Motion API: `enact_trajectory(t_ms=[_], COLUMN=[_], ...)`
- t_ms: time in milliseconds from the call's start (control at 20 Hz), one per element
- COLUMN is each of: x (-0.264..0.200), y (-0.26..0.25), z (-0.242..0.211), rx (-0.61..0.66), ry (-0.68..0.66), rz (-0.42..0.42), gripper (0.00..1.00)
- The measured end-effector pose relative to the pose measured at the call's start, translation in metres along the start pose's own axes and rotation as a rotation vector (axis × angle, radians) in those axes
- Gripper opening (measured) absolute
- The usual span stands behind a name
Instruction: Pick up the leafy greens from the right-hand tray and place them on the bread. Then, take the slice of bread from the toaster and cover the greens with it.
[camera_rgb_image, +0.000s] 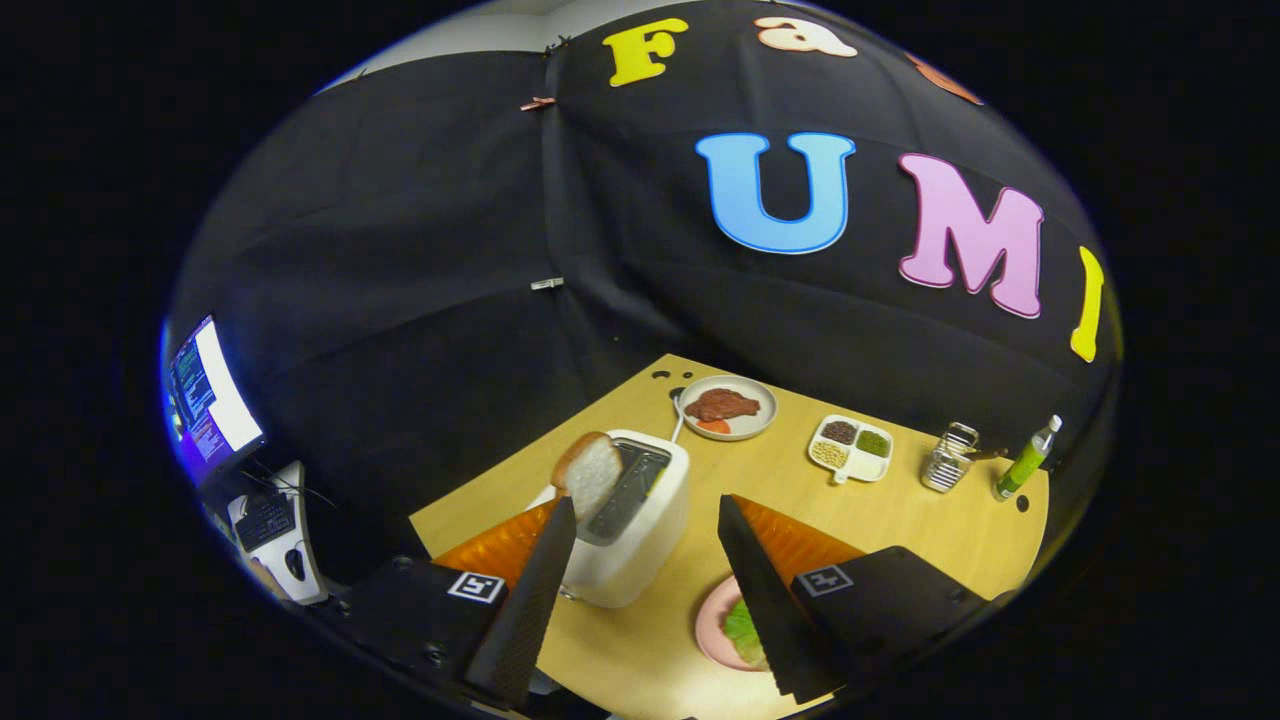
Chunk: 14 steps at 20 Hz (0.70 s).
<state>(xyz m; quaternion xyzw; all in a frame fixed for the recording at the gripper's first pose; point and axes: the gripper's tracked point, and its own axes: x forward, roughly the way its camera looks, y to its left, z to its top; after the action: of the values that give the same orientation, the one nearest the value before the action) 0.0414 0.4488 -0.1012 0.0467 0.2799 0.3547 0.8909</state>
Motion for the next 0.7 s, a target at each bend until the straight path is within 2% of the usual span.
enact_trajectory(t_ms=[150, 300, 450, 700], x=[0.028, 0.065, 0.095, 0.139], y=[0.037, 0.062, 0.062, 0.047], z=[0.001, -0.007, -0.014, -0.023], rx=[-0.047, -0.051, -0.084, -0.019], ry=[0.022, 0.062, 0.085, 0.118], rz=[0.039, 0.03, -0.051, -0.19], gripper=[0.9, 0.9, 0.89, 0.87])
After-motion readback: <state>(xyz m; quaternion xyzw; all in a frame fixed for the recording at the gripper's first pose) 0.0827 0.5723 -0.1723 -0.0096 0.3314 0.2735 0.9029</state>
